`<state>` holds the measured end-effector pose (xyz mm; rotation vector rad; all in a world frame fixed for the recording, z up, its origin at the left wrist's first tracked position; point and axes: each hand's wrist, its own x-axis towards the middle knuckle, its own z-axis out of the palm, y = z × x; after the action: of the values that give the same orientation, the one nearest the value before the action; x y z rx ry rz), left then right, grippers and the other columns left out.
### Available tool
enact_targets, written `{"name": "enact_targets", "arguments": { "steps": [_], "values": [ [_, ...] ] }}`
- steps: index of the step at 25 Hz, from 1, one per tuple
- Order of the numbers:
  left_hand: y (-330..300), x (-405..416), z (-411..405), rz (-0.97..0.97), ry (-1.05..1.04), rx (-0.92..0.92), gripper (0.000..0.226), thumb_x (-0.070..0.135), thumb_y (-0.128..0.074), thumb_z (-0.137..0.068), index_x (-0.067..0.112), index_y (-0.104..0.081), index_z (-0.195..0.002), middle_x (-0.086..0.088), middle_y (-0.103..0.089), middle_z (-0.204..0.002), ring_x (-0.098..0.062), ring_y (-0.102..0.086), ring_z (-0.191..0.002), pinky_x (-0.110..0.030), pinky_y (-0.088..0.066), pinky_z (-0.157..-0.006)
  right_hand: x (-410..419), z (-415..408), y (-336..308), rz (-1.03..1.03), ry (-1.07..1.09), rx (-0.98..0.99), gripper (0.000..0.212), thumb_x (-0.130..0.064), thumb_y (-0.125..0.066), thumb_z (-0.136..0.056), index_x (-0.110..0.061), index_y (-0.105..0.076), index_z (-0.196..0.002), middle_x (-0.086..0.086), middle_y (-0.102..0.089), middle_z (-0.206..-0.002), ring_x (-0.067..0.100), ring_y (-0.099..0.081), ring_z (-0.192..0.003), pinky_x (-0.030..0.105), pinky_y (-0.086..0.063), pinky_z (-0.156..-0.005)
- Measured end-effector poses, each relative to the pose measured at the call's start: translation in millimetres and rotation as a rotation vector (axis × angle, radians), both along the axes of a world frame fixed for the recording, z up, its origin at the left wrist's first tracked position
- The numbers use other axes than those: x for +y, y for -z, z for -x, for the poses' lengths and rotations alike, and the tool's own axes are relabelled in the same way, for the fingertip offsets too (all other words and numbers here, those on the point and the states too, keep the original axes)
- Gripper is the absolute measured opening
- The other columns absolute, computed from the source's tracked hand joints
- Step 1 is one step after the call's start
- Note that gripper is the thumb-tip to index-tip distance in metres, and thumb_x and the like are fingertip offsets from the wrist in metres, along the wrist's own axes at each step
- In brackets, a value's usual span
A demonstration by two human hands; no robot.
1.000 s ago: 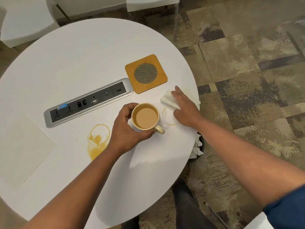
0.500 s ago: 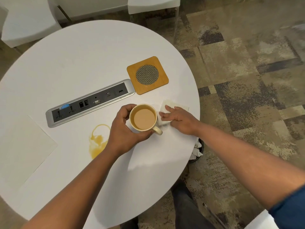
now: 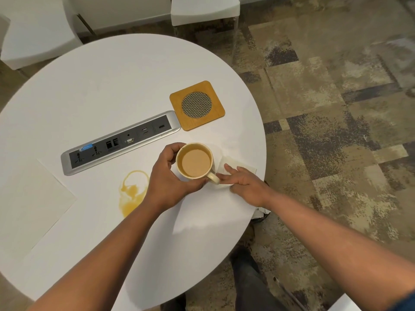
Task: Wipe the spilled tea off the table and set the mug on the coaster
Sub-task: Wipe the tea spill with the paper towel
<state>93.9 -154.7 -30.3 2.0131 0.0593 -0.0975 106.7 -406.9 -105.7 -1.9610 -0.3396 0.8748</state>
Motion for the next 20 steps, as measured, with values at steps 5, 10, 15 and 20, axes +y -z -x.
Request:
{"name": "enact_targets", "arguments": {
  "steps": [5,10,15,20],
  "values": [
    [-5.2,-1.1,-0.9,0.015,0.006,-0.015,0.084,0.029,-0.101,-0.057,0.027,-0.056,-0.127,0.017,-0.064,-0.125,-0.006,-0.060,-0.116,-0.014,-0.046,-0.092,3.1,-5.0,-28.6,-0.342,0.590,0.300,0.039,-0.004,-0.048,-0.095,-0.026,-0.076,-0.111,-0.016,-0.073,-0.111,0.000,-0.066,-0.099,0.014,-0.051,-0.076],
    [-11.2,0.4,-6.0,0.018,-0.002,-0.030,0.083,0.032,-0.101,-0.056,0.028,-0.057,-0.127,0.019,-0.064,-0.123,-0.003,-0.060,-0.114,-0.009,-0.044,-0.089,-10.3,-44.0,-42.4,-0.447,1.081,0.260,0.041,0.004,-0.045,-0.088,-0.026,-0.068,-0.105,0.001,-0.073,-0.100,0.019,-0.067,-0.088,0.029,-0.054,-0.063],
    [-10.8,-0.4,-7.4,0.012,0.002,-0.025,0.084,0.032,-0.101,-0.056,0.028,-0.057,-0.126,0.019,-0.064,-0.124,-0.004,-0.060,-0.114,-0.010,-0.045,-0.089,-22.5,-39.2,-16.9,0.223,0.834,-0.267,0.045,0.004,-0.043,-0.089,-0.028,-0.073,-0.101,0.003,-0.067,-0.122,0.020,-0.062,-0.100,0.023,-0.050,-0.077],
    [-8.2,-2.3,-5.7,0.016,0.003,-0.018,0.084,0.036,-0.100,-0.055,0.028,-0.057,-0.127,0.019,-0.064,-0.125,-0.006,-0.059,-0.117,-0.012,-0.045,-0.093,-23.8,-16.8,2.1,0.616,0.388,-0.567,0.035,-0.028,-0.059,-0.083,-0.012,-0.068,-0.113,0.005,-0.054,-0.133,0.029,-0.041,-0.125,0.048,-0.038,-0.102]
  ]
}}
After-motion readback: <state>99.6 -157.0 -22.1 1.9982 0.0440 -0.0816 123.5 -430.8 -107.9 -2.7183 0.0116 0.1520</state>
